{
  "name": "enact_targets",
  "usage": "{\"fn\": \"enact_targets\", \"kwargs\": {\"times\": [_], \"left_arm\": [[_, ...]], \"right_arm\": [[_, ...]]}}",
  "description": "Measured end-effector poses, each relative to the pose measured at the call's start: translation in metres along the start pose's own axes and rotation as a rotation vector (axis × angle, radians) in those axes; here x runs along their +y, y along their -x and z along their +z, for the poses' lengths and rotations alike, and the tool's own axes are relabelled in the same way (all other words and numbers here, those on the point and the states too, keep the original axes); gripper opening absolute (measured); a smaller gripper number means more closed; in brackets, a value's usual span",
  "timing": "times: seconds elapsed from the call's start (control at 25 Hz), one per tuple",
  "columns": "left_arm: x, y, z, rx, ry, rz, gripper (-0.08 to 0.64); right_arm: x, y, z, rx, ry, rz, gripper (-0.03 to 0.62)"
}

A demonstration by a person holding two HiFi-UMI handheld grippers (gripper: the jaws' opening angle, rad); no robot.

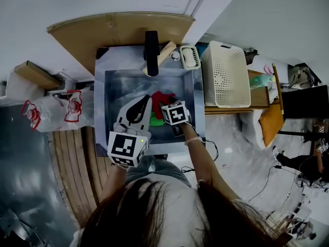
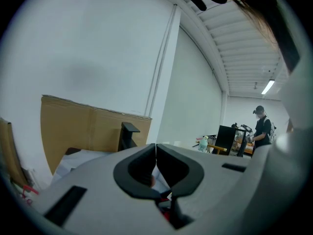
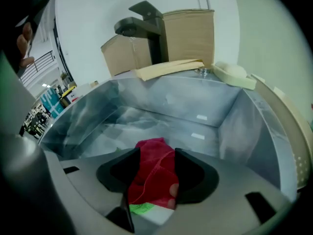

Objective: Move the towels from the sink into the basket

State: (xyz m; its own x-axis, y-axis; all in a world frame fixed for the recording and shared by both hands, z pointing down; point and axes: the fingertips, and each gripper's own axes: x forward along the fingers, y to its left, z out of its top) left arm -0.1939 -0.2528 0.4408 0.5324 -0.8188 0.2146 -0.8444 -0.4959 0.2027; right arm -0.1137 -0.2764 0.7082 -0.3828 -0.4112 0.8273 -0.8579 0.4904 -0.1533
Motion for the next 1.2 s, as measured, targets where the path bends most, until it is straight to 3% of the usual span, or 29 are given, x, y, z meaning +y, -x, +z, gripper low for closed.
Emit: {"fn": "enact_targets", "kwargs": {"times": [0.28, 0.6, 0.72, 0.92, 1.2], "left_arm": [[0.004, -0.005, -0.01, 0.023, 0.014, -0.022, 0.009], [0.005, -0.009, -0.017, 0.04, 0.022, -0.042, 0.009], [0.005, -0.011, -0.018, 0.042, 0.025, -0.046, 0.009], [0.005, -0.014, -0.016, 0.039, 0.026, -0.055, 0.009], [0.008, -0.013, -0.011, 0.031, 0.022, -0.07, 0.009]], "right_arm": [[-0.014, -0.022, -0.011, 0.058, -0.051, -0.026, 0.241], [-0.017, -0.041, -0.024, 0.094, -0.156, 0.002, 0.264], [-0.016, -0.043, -0.024, 0.106, -0.143, 0.008, 0.262], [-0.005, -0.043, -0.023, 0.135, -0.166, 0.061, 0.135], [0.0, -0.016, -0.007, 0.047, -0.14, 0.021, 0.114]]}}
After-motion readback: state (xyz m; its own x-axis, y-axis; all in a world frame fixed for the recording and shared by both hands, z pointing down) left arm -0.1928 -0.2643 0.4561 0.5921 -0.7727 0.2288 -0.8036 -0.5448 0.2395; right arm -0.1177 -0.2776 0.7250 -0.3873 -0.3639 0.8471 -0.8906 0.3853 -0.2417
